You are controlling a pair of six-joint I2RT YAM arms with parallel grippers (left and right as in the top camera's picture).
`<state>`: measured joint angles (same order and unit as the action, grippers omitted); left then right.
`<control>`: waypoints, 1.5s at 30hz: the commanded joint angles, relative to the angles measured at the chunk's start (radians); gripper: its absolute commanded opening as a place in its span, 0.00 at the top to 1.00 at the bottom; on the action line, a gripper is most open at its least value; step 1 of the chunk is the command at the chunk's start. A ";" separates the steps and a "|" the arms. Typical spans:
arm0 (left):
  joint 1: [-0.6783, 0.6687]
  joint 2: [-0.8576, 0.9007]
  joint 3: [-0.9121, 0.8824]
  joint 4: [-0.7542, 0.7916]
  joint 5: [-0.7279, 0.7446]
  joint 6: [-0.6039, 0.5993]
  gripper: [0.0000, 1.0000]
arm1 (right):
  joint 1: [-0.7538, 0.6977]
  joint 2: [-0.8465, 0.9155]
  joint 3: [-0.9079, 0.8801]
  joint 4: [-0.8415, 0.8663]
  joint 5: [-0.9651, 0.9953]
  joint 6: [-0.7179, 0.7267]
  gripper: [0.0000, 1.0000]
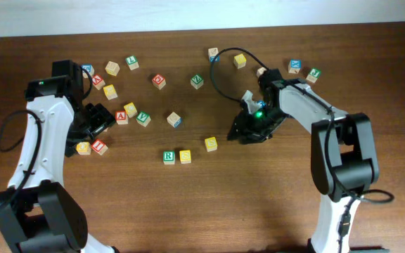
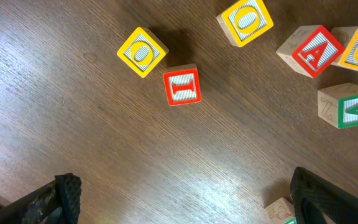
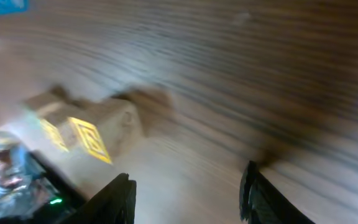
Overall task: Spell out RSS
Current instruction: 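Bring the held S block to the right of the yellow S block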
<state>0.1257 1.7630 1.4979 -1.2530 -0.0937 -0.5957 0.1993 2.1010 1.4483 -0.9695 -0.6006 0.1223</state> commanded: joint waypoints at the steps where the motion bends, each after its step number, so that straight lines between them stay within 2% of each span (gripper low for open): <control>1: 0.002 -0.018 0.008 -0.002 -0.001 -0.003 0.01 | 0.122 -0.131 0.030 -0.022 0.305 -0.008 0.54; 7: 0.002 -0.018 0.008 -0.002 -0.001 -0.003 0.01 | 0.333 -0.128 0.029 0.064 0.589 0.158 0.54; 10: 0.002 -0.018 0.008 -0.002 -0.001 -0.003 0.01 | 0.390 -0.095 0.028 0.101 0.696 0.240 0.54; 19: 0.002 -0.018 0.008 -0.002 -0.001 -0.003 0.00 | 0.454 -0.016 0.027 0.167 0.680 0.254 0.54; 28: 0.002 -0.018 0.008 -0.002 -0.001 -0.003 0.01 | 0.426 -0.015 0.032 0.166 0.672 0.253 0.56; 32: 0.002 -0.018 0.008 -0.002 -0.001 -0.003 0.01 | 0.386 -0.015 0.074 0.150 0.515 0.252 0.72; 37: 0.002 -0.018 0.008 -0.002 -0.001 -0.003 0.01 | 0.282 -0.015 0.093 0.137 0.113 0.219 0.86; 42: 0.002 -0.018 0.008 -0.002 -0.001 -0.003 0.01 | 0.235 -0.015 0.022 0.168 -0.090 0.192 0.87; 45: 0.002 -0.018 0.008 -0.002 -0.001 -0.003 0.01 | 0.211 -0.015 -0.124 0.361 -0.296 0.194 0.88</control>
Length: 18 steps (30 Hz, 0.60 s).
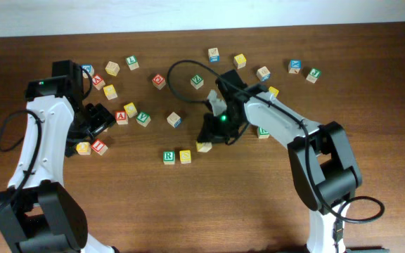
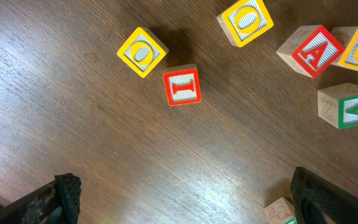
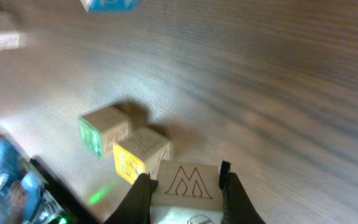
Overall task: Spell out RSS
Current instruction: 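Bring the held S block to the right of the yellow S block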
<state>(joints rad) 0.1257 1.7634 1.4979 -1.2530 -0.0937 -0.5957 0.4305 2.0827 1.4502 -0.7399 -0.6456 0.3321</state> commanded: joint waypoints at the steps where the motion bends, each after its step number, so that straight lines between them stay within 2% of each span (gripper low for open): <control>1: 0.002 -0.018 0.008 -0.002 -0.001 -0.003 0.01 | -0.031 0.003 -0.174 0.209 -0.293 0.007 0.88; 4: 0.002 -0.018 0.008 -0.002 -0.001 -0.003 0.01 | -0.074 0.003 -0.286 0.365 -0.316 0.070 0.88; 6: 0.002 -0.018 0.008 -0.002 -0.001 -0.003 0.01 | -0.103 0.003 -0.306 0.362 -0.284 0.069 0.87; 11: 0.002 -0.018 0.008 -0.002 -0.001 -0.003 0.01 | -0.157 0.003 -0.306 0.361 -0.232 0.069 0.62; 14: 0.002 -0.018 0.008 -0.002 -0.001 -0.003 0.01 | -0.177 0.000 -0.306 0.349 -0.197 0.069 0.57; 18: 0.002 -0.018 0.008 -0.001 -0.001 -0.003 0.01 | -0.178 -0.026 -0.284 0.249 -0.048 0.052 0.56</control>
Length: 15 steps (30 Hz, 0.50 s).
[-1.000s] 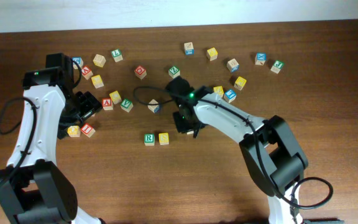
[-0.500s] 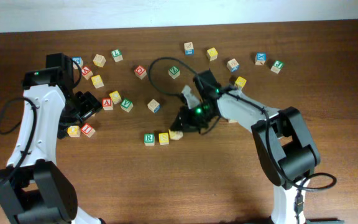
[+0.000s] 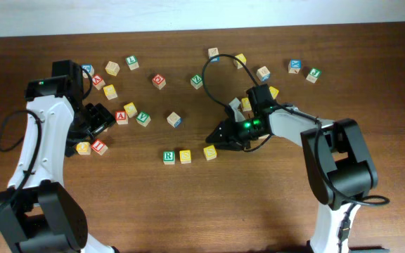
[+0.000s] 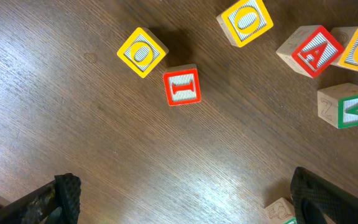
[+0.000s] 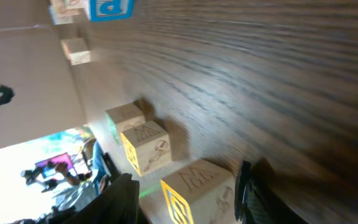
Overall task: Spell out RSS
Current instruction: 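Bring the held S block to the right of the yellow S block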
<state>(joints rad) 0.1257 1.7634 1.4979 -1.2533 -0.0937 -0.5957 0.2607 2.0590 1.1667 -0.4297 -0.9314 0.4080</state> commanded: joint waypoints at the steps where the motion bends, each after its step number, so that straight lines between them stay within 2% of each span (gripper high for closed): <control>1: 0.002 -0.018 0.008 -0.001 -0.001 -0.003 0.01 | -0.008 -0.016 0.016 -0.101 0.259 -0.046 0.56; 7: 0.002 -0.018 0.008 -0.001 -0.001 -0.003 0.01 | 0.074 -0.106 0.188 -0.423 0.641 -0.142 0.56; 11: 0.002 -0.018 0.008 -0.001 -0.001 -0.003 0.01 | 0.224 -0.109 0.204 -0.445 0.895 -0.167 0.53; 15: 0.002 -0.018 0.008 -0.001 -0.001 -0.003 0.01 | 0.321 -0.109 0.204 -0.430 0.991 -0.164 0.51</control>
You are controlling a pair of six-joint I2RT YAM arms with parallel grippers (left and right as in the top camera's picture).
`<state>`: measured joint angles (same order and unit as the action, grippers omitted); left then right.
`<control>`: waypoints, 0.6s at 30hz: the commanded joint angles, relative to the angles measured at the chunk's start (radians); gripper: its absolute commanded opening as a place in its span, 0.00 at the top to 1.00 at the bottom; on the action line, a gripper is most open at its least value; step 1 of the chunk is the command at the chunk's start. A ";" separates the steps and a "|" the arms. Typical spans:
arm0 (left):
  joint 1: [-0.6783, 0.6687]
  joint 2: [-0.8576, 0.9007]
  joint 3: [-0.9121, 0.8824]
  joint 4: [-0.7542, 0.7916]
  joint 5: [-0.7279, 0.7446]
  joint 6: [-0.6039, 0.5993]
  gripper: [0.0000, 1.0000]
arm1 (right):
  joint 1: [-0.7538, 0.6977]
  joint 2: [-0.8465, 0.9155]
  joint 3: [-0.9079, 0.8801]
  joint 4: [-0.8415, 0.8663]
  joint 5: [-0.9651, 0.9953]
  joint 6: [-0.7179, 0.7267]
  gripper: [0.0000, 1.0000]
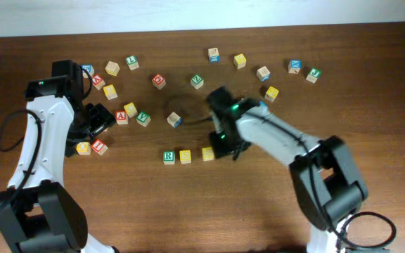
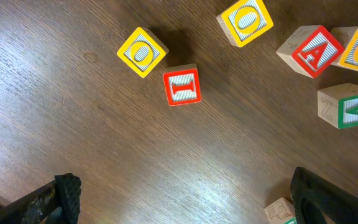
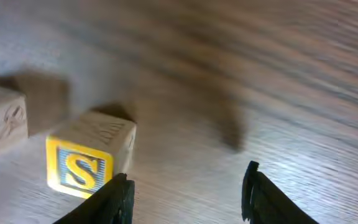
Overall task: Spell out RSS
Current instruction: 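Bring the held S block to the right of the yellow S block, then lower the S block beside the first S and open the right gripper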
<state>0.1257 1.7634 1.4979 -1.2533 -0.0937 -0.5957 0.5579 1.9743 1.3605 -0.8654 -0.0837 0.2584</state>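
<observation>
In the overhead view a green R block (image 1: 168, 157), a yellow S block (image 1: 185, 156) and a second yellow S block (image 1: 207, 153) lie in a row. My right gripper (image 1: 223, 144) hovers just right of that second S block (image 3: 89, 163) and is open and empty (image 3: 188, 198). A corner of the first S block shows at the left edge of the right wrist view. My left gripper (image 1: 93, 119) is open over bare wood (image 2: 185, 205) at the left of the table.
Loose letter blocks lie scattered along the back and left: yellow O (image 2: 142, 51), red I (image 2: 182, 86), red A (image 2: 309, 51), green V (image 2: 350, 106). A blue-sided block (image 1: 174, 119) sits behind the row. A black cable loops above the right arm.
My right gripper, still open, has shifted from a low tilted pose right of the second S block to a spot close beside it. The block stayed put. The left arm is unchanged.
At first the second S block lay apart, up and right of the R and S, with my right gripper open to its right. Then the gripper was shut on it. Later the block sat in line next to the first S, released, where it remains.
</observation>
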 commanded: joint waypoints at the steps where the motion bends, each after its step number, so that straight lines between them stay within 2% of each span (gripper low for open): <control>1: 0.002 -0.018 0.008 -0.001 -0.001 -0.003 0.01 | 0.034 -0.024 0.011 0.008 0.149 -0.014 0.51; 6: 0.002 -0.018 0.008 -0.001 -0.001 -0.003 0.01 | 0.030 -0.026 0.036 -0.008 0.148 -0.008 0.51; 9: 0.002 -0.018 0.008 -0.001 -0.001 -0.003 0.01 | 0.031 -0.026 0.116 -0.092 0.098 -0.007 0.51; 13: 0.002 -0.018 0.008 -0.001 -0.001 -0.003 0.01 | 0.031 -0.025 0.156 -0.141 -0.192 -0.006 0.51; 14: 0.002 -0.018 0.008 -0.001 -0.001 -0.003 0.01 | 0.032 -0.021 0.153 -0.140 -0.238 0.038 0.51; 17: 0.002 -0.018 0.008 -0.001 -0.001 -0.003 0.01 | 0.053 -0.020 0.122 -0.097 -0.145 0.143 0.53; 18: 0.002 -0.018 0.008 -0.001 -0.001 -0.003 0.01 | 0.062 -0.018 0.109 -0.076 -0.110 0.182 0.57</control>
<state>0.1257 1.7630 1.4979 -1.2533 -0.0937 -0.5957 0.5976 1.9736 1.4994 -0.9726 -0.2207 0.3241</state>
